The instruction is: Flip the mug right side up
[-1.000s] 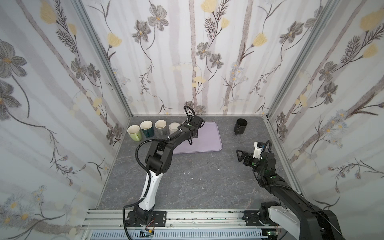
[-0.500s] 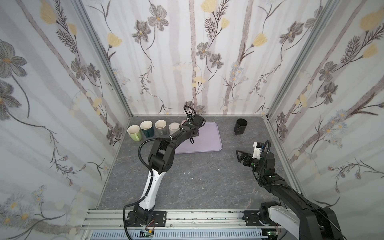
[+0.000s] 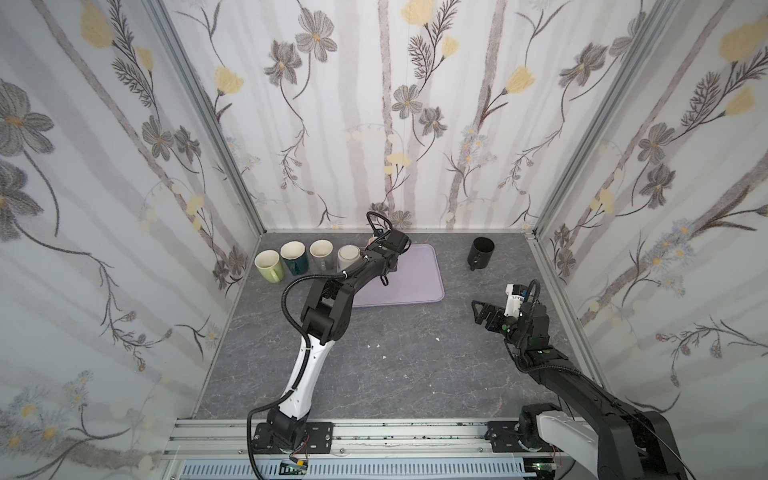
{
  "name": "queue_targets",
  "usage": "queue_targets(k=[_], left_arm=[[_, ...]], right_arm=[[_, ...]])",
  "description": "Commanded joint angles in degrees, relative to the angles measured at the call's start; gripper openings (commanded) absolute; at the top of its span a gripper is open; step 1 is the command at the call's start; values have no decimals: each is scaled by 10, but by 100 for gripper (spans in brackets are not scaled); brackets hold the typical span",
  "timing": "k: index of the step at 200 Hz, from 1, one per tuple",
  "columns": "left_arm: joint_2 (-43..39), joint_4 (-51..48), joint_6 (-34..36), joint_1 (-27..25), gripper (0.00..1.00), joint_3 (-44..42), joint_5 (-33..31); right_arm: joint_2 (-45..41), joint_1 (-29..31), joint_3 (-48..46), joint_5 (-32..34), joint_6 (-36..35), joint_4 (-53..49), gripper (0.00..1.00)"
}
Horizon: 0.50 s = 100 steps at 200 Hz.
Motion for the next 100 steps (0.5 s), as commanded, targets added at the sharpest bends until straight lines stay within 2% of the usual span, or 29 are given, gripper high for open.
queue_targets(k=[1,100], left_arm=[[-2,-13,-4,-2,9,-5,-1],[-59,-3,2,-38,9,-89,22]], right_arm=[[2,0,5,-3,1,12,100],[7,0,9,0,2,5,100]])
